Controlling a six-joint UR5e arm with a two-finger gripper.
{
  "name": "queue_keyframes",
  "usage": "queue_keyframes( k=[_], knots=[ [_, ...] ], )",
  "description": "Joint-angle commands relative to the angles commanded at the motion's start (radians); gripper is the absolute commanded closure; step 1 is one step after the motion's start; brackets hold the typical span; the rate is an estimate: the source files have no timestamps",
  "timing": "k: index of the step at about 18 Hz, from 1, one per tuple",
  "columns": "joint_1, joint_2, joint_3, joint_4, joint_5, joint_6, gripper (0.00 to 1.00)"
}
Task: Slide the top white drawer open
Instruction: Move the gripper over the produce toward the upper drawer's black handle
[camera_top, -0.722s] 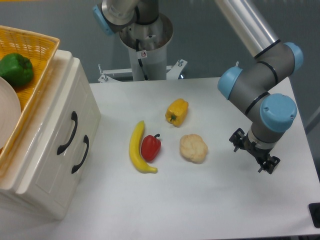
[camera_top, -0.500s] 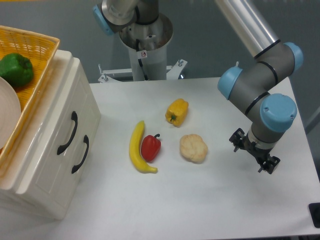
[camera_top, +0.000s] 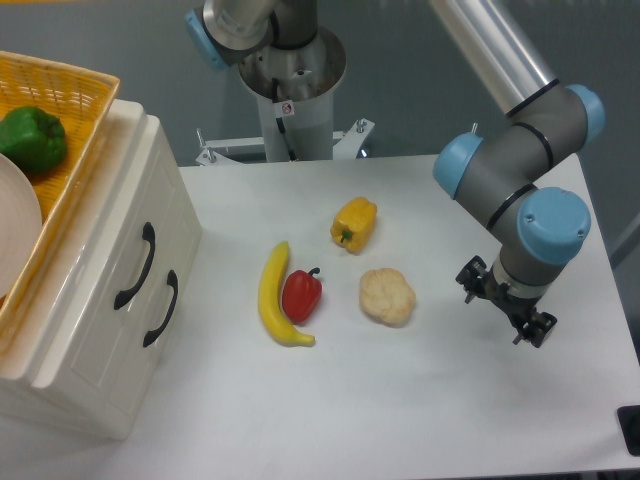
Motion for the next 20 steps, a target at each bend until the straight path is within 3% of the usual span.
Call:
queue_keyframes(
  k=[4, 12, 14, 20],
  knots=[
    [-0.006, 0.049, -0.042, 0.007, 0.003, -0.054, 0.0],
    [-0.107, 0.109, -0.074, -0.001, 0.031, -0.4, 0.0],
    [-0.132, 0.126, -0.072, -0.021, 0.032, -0.48, 0.0],
    [-0.212, 0.206, -0.069, -0.15, 0.02, -0.667, 0.0]
  ],
)
